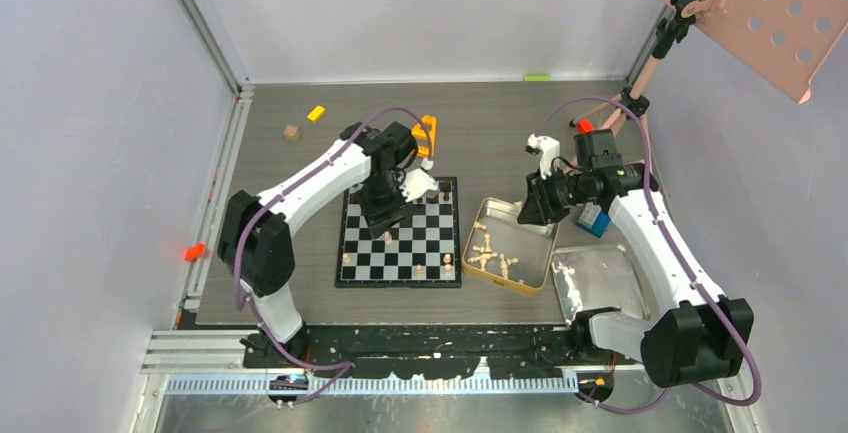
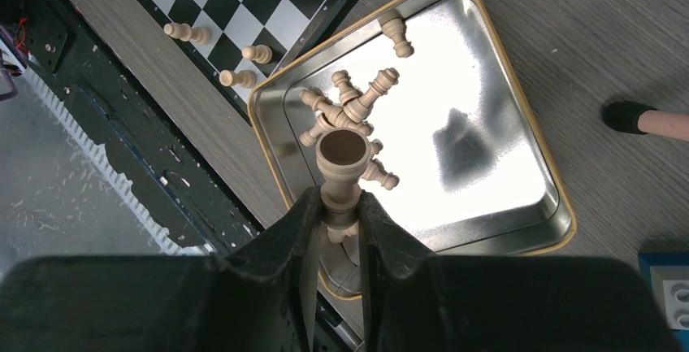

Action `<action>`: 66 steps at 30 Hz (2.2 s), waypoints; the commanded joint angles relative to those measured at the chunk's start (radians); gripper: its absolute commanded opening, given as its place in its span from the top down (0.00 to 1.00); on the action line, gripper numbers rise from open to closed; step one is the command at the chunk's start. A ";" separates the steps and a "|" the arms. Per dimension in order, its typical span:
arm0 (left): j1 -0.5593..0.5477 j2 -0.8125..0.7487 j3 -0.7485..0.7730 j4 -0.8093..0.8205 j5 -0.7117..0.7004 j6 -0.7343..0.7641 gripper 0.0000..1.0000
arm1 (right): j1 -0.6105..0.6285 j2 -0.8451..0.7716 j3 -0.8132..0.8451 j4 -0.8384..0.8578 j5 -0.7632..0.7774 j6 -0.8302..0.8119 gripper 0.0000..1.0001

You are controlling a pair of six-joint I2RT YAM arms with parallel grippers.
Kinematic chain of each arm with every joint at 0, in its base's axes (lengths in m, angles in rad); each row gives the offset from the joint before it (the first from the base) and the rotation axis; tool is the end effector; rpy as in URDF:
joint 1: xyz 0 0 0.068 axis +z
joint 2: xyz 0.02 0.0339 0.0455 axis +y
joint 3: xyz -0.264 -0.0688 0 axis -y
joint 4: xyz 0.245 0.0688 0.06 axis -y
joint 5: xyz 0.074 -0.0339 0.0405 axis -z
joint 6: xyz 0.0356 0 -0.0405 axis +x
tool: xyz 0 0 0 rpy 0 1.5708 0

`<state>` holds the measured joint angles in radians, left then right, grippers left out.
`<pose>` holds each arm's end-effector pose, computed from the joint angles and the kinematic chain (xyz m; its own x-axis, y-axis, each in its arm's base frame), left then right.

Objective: Set up the chess pieces on the board
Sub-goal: Pick up the chess piece from the chessboard.

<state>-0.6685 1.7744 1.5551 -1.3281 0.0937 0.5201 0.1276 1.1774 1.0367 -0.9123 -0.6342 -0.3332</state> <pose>0.2554 -0.2060 0.2679 -0.3733 0.9253 -0.0668 0.9269 0.3689 -0.0695 0.2161 0.0490 0.2932 -0.6858 -0.3536 -0.6361 -0.6537 0.6836 0.3247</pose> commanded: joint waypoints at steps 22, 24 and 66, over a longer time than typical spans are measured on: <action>0.066 0.055 -0.139 0.325 0.128 -0.329 0.52 | -0.005 0.029 0.007 0.035 0.002 0.032 0.99; 0.067 0.064 -0.136 0.325 0.121 -0.330 0.55 | -0.005 0.030 0.007 0.035 0.002 0.030 0.99; -0.155 -0.051 -0.195 0.243 0.148 -0.150 0.99 | -0.006 0.029 0.006 0.033 0.000 0.031 0.99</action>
<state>-0.7609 1.7535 1.3643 -1.0580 0.2306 0.3222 0.1268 1.2049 1.0367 -0.9047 -0.6292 -0.3038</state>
